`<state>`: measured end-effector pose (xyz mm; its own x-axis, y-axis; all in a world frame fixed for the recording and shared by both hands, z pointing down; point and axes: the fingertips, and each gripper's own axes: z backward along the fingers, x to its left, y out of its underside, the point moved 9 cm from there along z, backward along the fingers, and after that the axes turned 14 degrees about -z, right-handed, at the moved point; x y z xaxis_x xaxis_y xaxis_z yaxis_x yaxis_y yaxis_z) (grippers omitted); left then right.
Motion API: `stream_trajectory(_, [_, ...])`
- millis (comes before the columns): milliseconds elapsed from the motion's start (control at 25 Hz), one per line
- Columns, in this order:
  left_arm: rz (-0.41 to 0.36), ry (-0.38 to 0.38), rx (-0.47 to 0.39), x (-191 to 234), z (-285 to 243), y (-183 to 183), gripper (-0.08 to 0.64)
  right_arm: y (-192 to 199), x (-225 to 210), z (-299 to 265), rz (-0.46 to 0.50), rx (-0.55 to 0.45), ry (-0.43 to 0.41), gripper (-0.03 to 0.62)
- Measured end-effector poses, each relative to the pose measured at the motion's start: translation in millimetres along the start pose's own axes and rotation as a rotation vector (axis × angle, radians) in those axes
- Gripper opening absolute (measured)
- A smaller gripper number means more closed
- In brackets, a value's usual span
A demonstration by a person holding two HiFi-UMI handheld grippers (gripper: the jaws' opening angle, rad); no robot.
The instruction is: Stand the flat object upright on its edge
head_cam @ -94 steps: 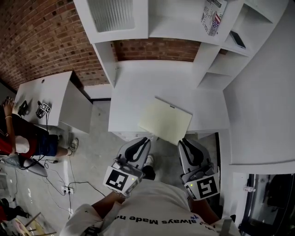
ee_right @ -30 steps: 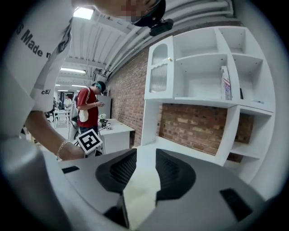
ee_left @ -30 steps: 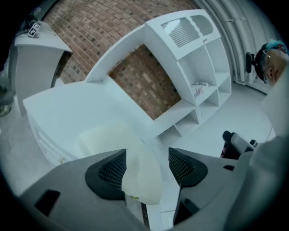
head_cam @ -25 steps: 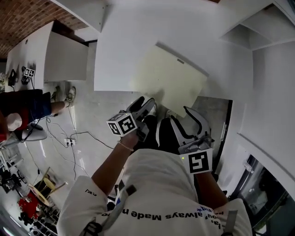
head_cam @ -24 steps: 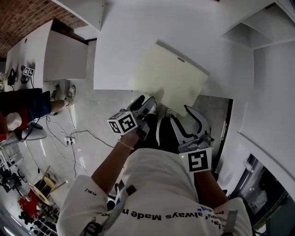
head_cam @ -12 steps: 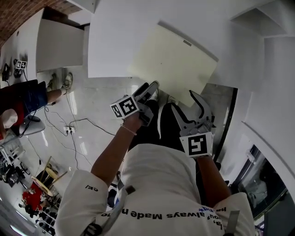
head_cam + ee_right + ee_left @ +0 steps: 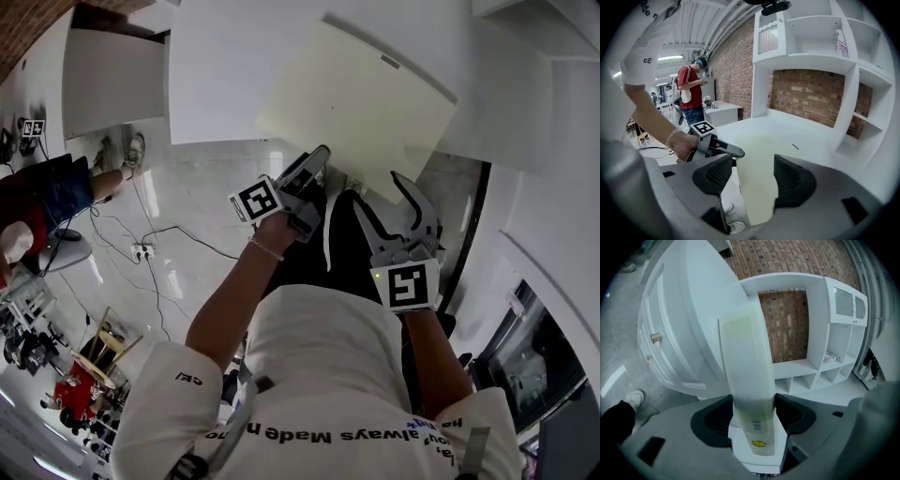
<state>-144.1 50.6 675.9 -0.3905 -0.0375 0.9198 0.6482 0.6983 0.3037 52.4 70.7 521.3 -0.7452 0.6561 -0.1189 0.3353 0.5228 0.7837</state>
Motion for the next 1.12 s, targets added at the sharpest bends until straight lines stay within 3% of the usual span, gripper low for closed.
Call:
stream_trajectory(80, [0.059,0.016,-0.014,-4.0,-1.8,2.4,0.285,0.9,0.2,-0.4,-0.002,0.003,0.002,0.245])
stream_trajectory(160, [0.066,0.005,-0.014,-5.7,-0.6,1.4,0.281,-0.1,0.1,-0.7,-0.006,0.003,0.005,0.245])
stream_trajectory(320, [-0.062,-0.041,0.000,-9.2,1.3,-10.7,0.278,-4.3,-3.3,-0.6,-0.013,-0.006,0.010,0.245])
stream_trajectory(560, [-0.128,-0.060,-0.011,-23.9,0.3,-23.2,0.273,-6.4,-7.5,-1.3,-0.014,-0.021,0.016,0.245])
stream_trajectory(840, [-0.283,-0.072,-0.025,-50.8,-4.2,-43.3,0.273,-4.4,-10.5,-16.5,-0.043,0.013,0.007,0.245])
stream_trajectory(1120, [-0.511,-0.070,-0.035,-86.2,-12.8,-54.6,0.275,-2.3,-15.8,-26.5,-0.030,0.036,0.013,0.258])
